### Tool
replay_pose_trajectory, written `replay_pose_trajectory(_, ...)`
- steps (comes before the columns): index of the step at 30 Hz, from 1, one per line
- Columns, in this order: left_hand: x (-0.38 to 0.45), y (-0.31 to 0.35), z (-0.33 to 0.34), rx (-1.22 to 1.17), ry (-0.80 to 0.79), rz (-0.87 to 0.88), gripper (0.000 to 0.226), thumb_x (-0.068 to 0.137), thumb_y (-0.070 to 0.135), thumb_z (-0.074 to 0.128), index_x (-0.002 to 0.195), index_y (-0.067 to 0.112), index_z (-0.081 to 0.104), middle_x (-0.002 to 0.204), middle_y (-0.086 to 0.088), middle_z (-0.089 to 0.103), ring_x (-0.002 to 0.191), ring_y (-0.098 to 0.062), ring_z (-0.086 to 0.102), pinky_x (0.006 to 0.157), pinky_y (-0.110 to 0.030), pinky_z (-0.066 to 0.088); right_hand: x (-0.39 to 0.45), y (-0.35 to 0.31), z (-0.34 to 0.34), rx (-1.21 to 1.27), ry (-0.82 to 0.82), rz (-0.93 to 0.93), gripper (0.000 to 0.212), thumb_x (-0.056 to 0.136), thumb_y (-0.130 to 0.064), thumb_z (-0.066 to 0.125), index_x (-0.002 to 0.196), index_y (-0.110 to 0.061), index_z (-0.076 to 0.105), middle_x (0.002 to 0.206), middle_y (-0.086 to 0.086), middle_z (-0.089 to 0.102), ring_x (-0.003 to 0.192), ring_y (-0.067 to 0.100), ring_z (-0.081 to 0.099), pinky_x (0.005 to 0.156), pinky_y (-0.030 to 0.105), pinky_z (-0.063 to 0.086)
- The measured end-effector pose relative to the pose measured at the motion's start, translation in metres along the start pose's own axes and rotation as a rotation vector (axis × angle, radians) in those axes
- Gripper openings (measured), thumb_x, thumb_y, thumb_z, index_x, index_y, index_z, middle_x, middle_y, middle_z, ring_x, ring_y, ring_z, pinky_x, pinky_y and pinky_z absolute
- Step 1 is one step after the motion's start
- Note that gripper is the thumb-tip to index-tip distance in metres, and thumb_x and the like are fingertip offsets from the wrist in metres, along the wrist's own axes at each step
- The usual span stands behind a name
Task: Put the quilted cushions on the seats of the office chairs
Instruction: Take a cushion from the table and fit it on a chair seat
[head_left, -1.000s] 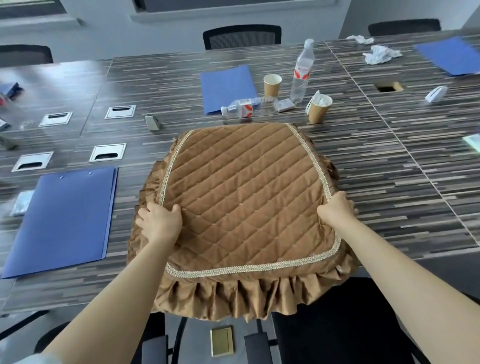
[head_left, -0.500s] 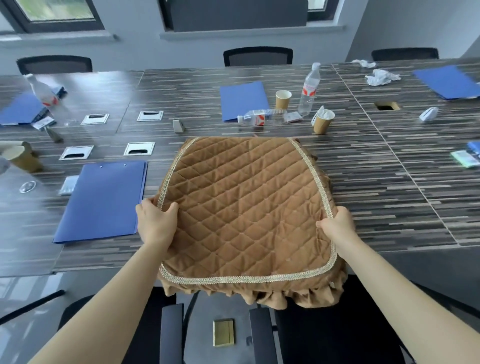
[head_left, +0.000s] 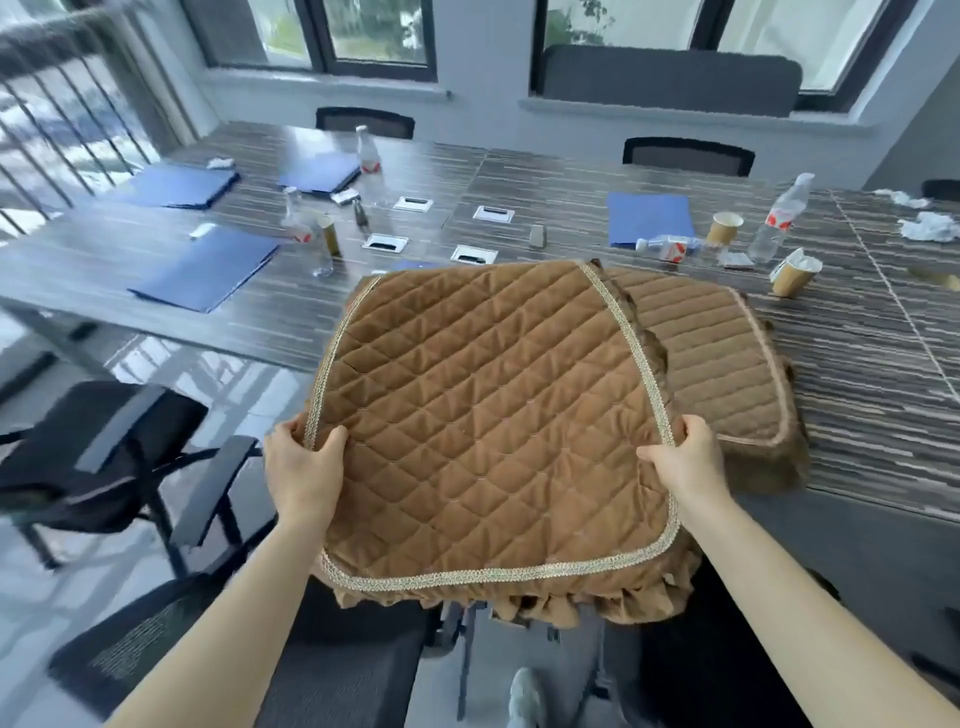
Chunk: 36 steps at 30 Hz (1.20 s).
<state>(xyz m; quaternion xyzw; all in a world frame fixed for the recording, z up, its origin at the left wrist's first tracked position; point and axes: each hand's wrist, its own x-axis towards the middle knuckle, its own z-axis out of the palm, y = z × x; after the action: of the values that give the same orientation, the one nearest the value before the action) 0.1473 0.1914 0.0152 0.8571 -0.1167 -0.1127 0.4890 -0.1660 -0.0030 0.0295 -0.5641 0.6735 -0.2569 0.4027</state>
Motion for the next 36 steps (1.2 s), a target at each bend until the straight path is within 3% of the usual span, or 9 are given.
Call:
replay_pose_trajectory(4,-0.018,-0.055,-0.118,-0.061,0.147,-0.059,0.046,0.084,0.034,0.068,0.124,0.015,0.054,0.114,0.0,0.051,0.102,-0.02,0.052,0.087,-0.034,0.041,-0.089,-0.023,0.05,0.067,-0.14,-0.098,0.04,0.073,-0.001,0.071,0.107,-0.013,0.054,0.1,0.007,0.062,0.094,0.028,0.06,0.075,0.032,0.044)
replay_pose_trajectory(9,-0.038,-0.125,-0.257,-0.091,0.328,-0.144,0.043,0.08,0.037,0.069,0.117,0.017,0.057,0.117,-0.005,0.056,0.1,-0.021,0.057,0.085,-0.033,0.043,-0.193,-0.054,0.115,0.073,-0.333,-0.221,0.045,0.076,-0.004,0.071,0.115,-0.017,0.053,0.102,0.004,0.061,0.096,0.028,0.06,0.09,0.044,0.049)
replay_pose_trajectory(16,-0.069,-0.203,-0.417,-0.091,0.574,-0.235,0.044,0.082,0.039,0.067,0.117,0.016,0.055,0.117,-0.007,0.055,0.1,-0.024,0.055,0.086,-0.037,0.047,-0.317,-0.105,0.211,0.112,-0.613,-0.399,0.033,0.084,-0.003,0.067,0.109,-0.015,0.05,0.09,-0.002,0.058,0.083,0.017,0.056,0.073,0.028,0.041)
replay_pose_trajectory(18,-0.073,-0.219,-0.447,-0.078,0.636,-0.265,0.042,0.084,0.037,0.067,0.117,0.015,0.054,0.117,-0.008,0.053,0.098,-0.024,0.053,0.085,-0.037,0.046,-0.344,-0.117,0.236,0.124,-0.665,-0.448,0.031,0.085,-0.005,0.066,0.108,-0.017,0.05,0.089,-0.007,0.057,0.081,0.013,0.057,0.069,0.027,0.044)
replay_pose_trajectory(23,-0.063,-0.244,-0.493,-0.081,0.758,-0.321,0.041,0.084,0.04,0.062,0.116,0.018,0.049,0.12,-0.01,0.051,0.104,-0.028,0.054,0.093,-0.047,0.049,-0.386,-0.156,0.297,0.153,-0.762,-0.566,0.022,0.089,-0.016,0.062,0.108,-0.022,0.054,0.099,-0.002,0.062,0.089,0.019,0.062,0.082,0.038,0.052)
replay_pose_trajectory(28,-0.02,-0.256,-0.517,-0.083,0.801,-0.357,0.046,0.09,0.037,0.061,0.126,0.013,0.046,0.123,-0.012,0.043,0.103,-0.028,0.049,0.096,-0.051,0.048,-0.404,-0.21,0.355,0.219,-0.824,-0.658,0.021,0.091,-0.015,0.06,0.11,-0.022,0.055,0.1,-0.009,0.062,0.092,0.011,0.062,0.085,0.033,0.049)
replay_pose_trajectory(33,0.038,-0.256,-0.54,-0.092,0.811,-0.378,0.052,0.09,0.038,0.064,0.13,0.014,0.041,0.128,-0.015,0.044,0.103,-0.03,0.051,0.095,-0.051,0.048,-0.413,-0.28,0.409,0.27,-0.824,-0.749,0.025,0.089,-0.005,0.062,0.105,-0.022,0.056,0.088,-0.018,0.057,0.081,0.001,0.055,0.07,0.015,0.04)
replay_pose_trajectory(36,0.075,-0.247,-0.555,-0.131,0.829,-0.385,0.053,0.092,0.039,0.061,0.135,0.014,0.04,0.131,-0.014,0.052,0.113,-0.036,0.055,0.095,-0.049,0.048,-0.421,-0.323,0.443,0.26,-0.864,-0.804,0.026,0.088,-0.004,0.062,0.104,-0.023,0.055,0.087,-0.017,0.058,0.085,0.01,0.056,0.08,0.022,0.039)
